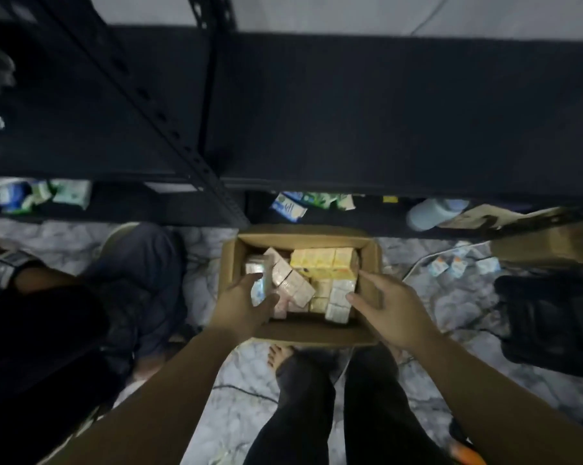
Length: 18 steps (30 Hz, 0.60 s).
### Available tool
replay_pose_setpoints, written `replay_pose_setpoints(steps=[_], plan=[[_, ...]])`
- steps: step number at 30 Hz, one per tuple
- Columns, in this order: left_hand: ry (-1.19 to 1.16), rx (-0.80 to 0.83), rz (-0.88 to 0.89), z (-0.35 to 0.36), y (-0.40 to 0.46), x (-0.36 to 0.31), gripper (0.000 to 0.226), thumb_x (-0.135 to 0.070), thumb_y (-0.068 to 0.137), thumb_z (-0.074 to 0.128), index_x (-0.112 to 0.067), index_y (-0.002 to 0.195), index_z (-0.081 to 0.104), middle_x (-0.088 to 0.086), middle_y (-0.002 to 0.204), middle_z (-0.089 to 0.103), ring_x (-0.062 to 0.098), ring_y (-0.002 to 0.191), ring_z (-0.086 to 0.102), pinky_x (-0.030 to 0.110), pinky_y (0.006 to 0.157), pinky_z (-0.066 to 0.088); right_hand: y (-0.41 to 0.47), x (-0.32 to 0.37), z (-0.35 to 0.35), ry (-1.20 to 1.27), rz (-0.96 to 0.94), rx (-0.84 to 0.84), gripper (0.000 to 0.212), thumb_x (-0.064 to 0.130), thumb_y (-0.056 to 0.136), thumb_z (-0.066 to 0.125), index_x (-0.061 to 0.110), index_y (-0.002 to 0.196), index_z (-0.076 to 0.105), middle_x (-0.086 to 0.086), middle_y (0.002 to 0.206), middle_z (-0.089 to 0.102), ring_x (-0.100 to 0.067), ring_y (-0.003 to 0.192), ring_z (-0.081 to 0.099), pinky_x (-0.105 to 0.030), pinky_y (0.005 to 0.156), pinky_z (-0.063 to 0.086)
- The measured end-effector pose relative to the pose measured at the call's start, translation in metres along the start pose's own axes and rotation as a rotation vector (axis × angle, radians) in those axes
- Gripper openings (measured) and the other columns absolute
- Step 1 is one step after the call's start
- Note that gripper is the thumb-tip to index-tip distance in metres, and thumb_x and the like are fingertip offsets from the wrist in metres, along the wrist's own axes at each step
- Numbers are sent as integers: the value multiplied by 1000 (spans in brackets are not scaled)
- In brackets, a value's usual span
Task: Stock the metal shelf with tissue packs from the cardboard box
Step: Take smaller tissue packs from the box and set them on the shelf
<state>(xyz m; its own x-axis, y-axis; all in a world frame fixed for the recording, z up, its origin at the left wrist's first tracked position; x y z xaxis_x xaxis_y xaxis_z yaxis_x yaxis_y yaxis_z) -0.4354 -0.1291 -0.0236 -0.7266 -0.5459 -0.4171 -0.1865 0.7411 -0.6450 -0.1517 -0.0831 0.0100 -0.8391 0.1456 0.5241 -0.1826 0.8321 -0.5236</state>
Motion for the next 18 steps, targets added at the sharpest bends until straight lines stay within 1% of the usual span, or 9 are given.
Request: replay_pose_setpoints(steps=[2, 4, 8, 11, 13, 15, 16, 17, 18], plan=[[11, 1, -29, 16, 19, 21, 67, -53, 92, 67, -26, 150, 47, 3, 138, 61, 24, 119, 61, 23, 84, 36, 24, -7, 27, 13, 16, 32, 65, 61, 89, 68, 29, 145, 59, 2, 143, 62, -19, 131, 56, -28, 105, 43], [7, -10, -46, 32, 41, 40, 67, -53, 92, 67, -26, 150, 47, 4, 140, 59, 26, 121, 60, 24, 84, 37, 49, -14, 56, 2, 24, 48, 67, 65, 88, 65, 31, 145, 57, 3, 144, 61, -20, 132, 55, -35, 108, 46], [11, -57, -47, 59, 90, 65, 66, -52, 90, 70, -30, 148, 48, 5, 146, 53, 29, 127, 56, 32, 100, 43, 102, -36, 113, -82, 27, 51, 67, 69, 90, 59, 31, 145, 56, 4, 141, 62, -21, 127, 58, -39, 104, 49], [26, -107, -10, 78, 129, 75, 65, -47, 91, 71, -28, 148, 46, 6, 146, 49, 29, 131, 51, 37, 106, 40, 143, -60, 141, -198, 60, 6, 68, 72, 92, 53, 32, 147, 53, 1, 141, 63, -25, 118, 63, -37, 96, 52], [53, -120, 19, 92, 154, 82, 67, -42, 93, 71, -22, 151, 44, 8, 152, 43, 29, 140, 42, 35, 113, 34, 169, -78, 155, -242, 64, -54, 71, 69, 92, 54, 26, 148, 53, -3, 147, 58, -29, 130, 54, -40, 104, 48], [105, -98, 51, 107, 175, 91, 74, -42, 95, 69, -21, 157, 36, 10, 165, 30, 30, 152, 27, 40, 124, 25, 189, -94, 167, -265, 96, -85, 72, 60, 93, 60, 22, 153, 47, -9, 153, 50, -33, 139, 41, -45, 113, 40], [131, -72, 57, 115, 184, 96, 77, -44, 95, 67, -22, 160, 31, 10, 168, 24, 30, 156, 20, 43, 127, 21, 197, -102, 174, -268, 122, -92, 74, 57, 93, 63, 22, 155, 42, -12, 155, 45, -35, 141, 38, -48, 115, 39], [149, -45, 60, 122, 190, 101, 79, -45, 95, 65, -23, 161, 27, 11, 169, 22, 30, 157, 16, 44, 128, 18, 203, -106, 179, -248, 163, -98, 77, 54, 93, 65, 23, 158, 36, -12, 158, 41, -36, 142, 36, -50, 115, 39], [161, -18, 55, 128, 195, 105, 80, -45, 95, 65, -21, 161, 26, 12, 168, 23, 31, 156, 17, 44, 128, 18, 207, -109, 185, -201, 211, -100, 81, 51, 92, 67, 24, 159, 31, -12, 160, 36, -36, 144, 35, -51, 114, 39]])
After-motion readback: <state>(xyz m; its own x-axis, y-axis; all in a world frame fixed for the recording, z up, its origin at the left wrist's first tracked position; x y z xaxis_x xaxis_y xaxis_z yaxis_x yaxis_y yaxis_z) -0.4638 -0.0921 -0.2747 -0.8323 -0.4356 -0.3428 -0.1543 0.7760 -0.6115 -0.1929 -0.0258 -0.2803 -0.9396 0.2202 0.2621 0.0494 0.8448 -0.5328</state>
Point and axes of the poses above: each hand's wrist, its own y-axis towards the middle knuckle, its own z-axis out of the palm, x = y × z, the point moved 1 cm from there along y, towards the middle knuckle
